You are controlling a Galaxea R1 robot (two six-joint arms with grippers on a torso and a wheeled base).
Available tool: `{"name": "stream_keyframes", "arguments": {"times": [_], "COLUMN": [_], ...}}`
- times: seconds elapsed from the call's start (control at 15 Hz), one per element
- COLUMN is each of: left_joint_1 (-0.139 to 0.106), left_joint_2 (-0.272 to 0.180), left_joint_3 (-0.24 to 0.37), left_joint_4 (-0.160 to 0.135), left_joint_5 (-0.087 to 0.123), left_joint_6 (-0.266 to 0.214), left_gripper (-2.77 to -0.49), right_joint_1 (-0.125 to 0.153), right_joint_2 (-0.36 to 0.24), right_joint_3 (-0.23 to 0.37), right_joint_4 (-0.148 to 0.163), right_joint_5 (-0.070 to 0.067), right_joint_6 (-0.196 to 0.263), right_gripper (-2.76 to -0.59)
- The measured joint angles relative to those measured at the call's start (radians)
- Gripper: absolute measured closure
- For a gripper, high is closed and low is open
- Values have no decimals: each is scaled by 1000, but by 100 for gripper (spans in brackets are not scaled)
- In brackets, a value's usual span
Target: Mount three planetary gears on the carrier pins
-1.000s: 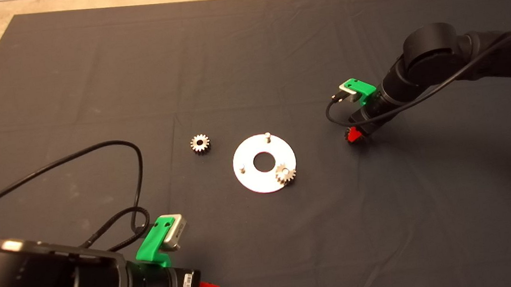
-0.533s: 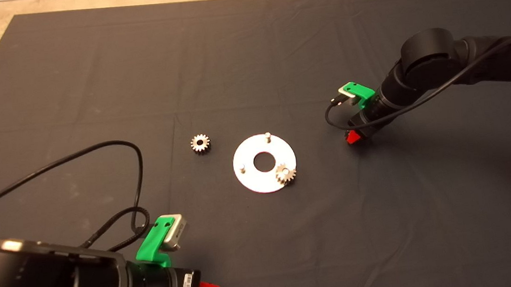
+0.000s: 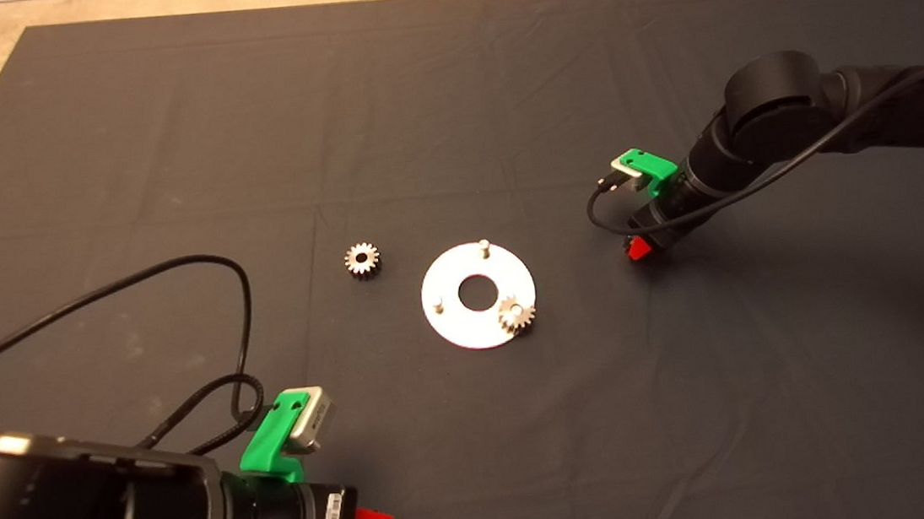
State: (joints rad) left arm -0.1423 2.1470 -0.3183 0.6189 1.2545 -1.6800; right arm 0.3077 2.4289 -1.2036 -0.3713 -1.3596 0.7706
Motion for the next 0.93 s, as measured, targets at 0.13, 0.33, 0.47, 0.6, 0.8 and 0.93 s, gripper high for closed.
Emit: {"name": "stream_keyframes", "arguments": {"times": [0.13,0.33,0.47,0.6,0.8,0.93], "left_joint_1": [0,0,0,0,0,-3], "left_joint_2": [0,0,0,0,0,0], "left_joint_3": [0,0,0,0,0,0], "left_joint_4": [0,0,0,0,0,0], "left_joint_5": [0,0,0,0,0,1], "left_joint_6": [0,0,0,1,1,1], "left_gripper": [-149,-149,-149,-149,-149,-149], "right_joint_1": [0,0,0,1,28,41], "right_joint_2": [0,0,0,0,4,25], "right_joint_3": [0,3,17,67,122,122], "right_joint_4": [0,0,-1,-1,1,1], "right_joint_5": [0,-1,-6,-6,-6,-10], "right_joint_6": [0,0,1,7,13,15], "right_gripper": [-112,-108,-106,-102,-100,-97]}}
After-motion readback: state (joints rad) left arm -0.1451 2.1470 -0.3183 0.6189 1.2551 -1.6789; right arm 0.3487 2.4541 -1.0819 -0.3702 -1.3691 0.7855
